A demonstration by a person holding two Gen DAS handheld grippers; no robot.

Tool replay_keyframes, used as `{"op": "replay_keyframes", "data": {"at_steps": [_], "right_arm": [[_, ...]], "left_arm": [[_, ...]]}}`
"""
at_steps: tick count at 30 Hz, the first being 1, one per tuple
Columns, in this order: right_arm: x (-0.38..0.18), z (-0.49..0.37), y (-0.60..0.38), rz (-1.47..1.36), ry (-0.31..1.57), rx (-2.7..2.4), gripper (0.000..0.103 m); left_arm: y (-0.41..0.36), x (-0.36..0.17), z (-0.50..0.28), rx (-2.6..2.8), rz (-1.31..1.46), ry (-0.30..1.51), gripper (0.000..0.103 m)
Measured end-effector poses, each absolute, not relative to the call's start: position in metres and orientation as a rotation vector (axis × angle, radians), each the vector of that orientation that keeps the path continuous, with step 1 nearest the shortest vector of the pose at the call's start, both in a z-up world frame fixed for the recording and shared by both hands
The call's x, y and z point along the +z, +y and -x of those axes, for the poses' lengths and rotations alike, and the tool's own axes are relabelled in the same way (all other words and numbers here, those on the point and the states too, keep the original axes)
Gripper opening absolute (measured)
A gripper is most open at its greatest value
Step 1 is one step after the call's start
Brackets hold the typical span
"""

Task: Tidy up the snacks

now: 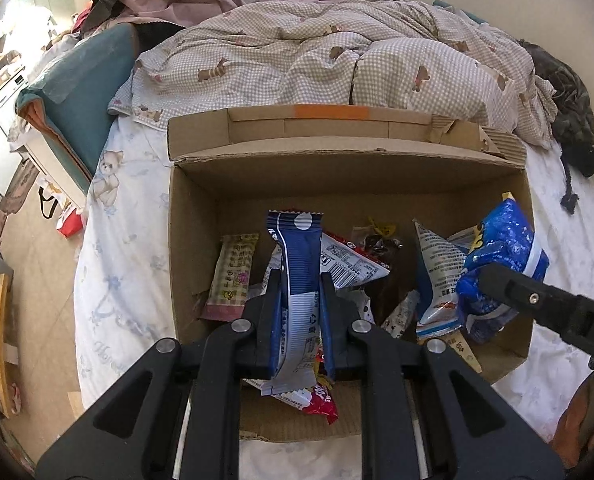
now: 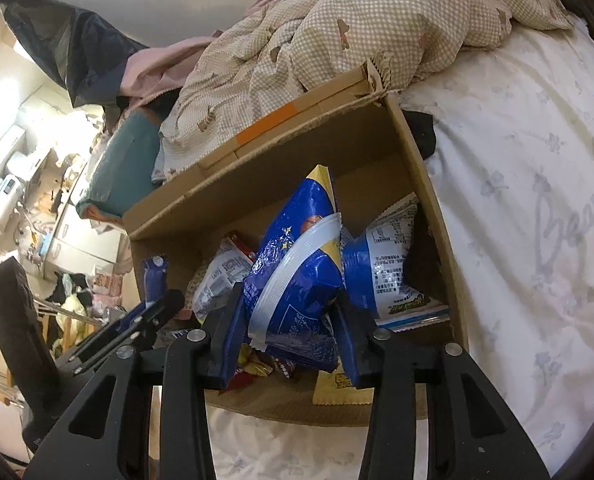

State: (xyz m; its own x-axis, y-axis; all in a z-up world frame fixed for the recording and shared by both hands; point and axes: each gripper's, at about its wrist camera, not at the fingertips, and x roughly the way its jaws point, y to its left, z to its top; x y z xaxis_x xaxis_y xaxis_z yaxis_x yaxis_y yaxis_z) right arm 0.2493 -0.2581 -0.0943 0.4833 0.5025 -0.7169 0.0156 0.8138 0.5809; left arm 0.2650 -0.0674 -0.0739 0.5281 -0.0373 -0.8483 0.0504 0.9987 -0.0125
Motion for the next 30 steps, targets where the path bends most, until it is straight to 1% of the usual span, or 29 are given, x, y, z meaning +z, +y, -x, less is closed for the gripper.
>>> {"op": "replay_keyframes", "data": {"at_steps": [1, 3, 4, 5, 7, 9, 11, 12, 13, 20, 22, 24, 25, 26, 30], "right_arm": [[-0.094, -0.250, -0.258, -0.569, 1.033, 0.317, 0.046], [-0.094, -0.249, -0.258, -0.571, 1.034, 0.313, 0.048], [-0.094, -0.249, -0.258, -0.577, 1.036, 0.312, 0.051], [-0.094, -0.248, -0.259, -0.582, 1.038, 0.312, 0.052], [-0.092, -0.248, -0.260, -0.570, 1.034, 0.305, 0.053], [-0.087, -0.247, -0.261, -0.548, 1.022, 0.286, 0.054], [-0.081, -0.244, -0.264, -0.544, 1.005, 0.281, 0.065], [-0.078, -0.242, -0.265, -0.542, 0.994, 0.273, 0.078], [-0.076, -0.239, -0.267, -0.540, 0.981, 0.263, 0.086], [-0.056, -0.208, -0.276, -0.561, 0.931, 0.246, 0.087], [-0.046, -0.196, -0.272, -0.527, 0.905, 0.247, 0.092], [-0.035, -0.180, -0.267, -0.464, 0.871, 0.253, 0.092], [-0.030, -0.171, -0.264, -0.437, 0.853, 0.256, 0.092], [-0.024, -0.162, -0.260, -0.411, 0.832, 0.257, 0.092], [-0.013, -0.129, -0.248, -0.332, 0.788, 0.267, 0.097]], "left_arm": [[-0.067, -0.074, -0.265, -0.051, -0.015, 1.017, 0.015], [-0.065, -0.073, -0.265, -0.049, -0.005, 1.021, 0.024], [-0.064, -0.071, -0.264, -0.045, 0.000, 1.020, 0.042], [-0.062, -0.069, -0.263, -0.035, 0.008, 1.014, 0.063], [-0.059, -0.063, -0.260, -0.019, 0.012, 0.987, 0.079], [-0.061, -0.058, -0.257, -0.018, -0.027, 0.979, 0.079], [-0.062, -0.054, -0.254, -0.037, -0.041, 0.979, 0.079], [-0.060, -0.051, -0.251, -0.041, -0.043, 0.972, 0.079], [-0.058, -0.047, -0.248, -0.039, -0.044, 0.962, 0.079], [-0.042, -0.024, -0.217, -0.024, -0.048, 0.914, 0.079], [-0.035, -0.019, -0.205, -0.023, -0.040, 0.906, 0.080], [-0.027, -0.014, -0.190, -0.035, -0.018, 0.898, 0.089], [-0.024, -0.012, -0.183, -0.048, -0.004, 0.890, 0.097], [-0.020, -0.010, -0.173, -0.063, 0.013, 0.876, 0.103], [-0.010, -0.004, -0.140, -0.082, 0.022, 0.845, 0.103]]}}
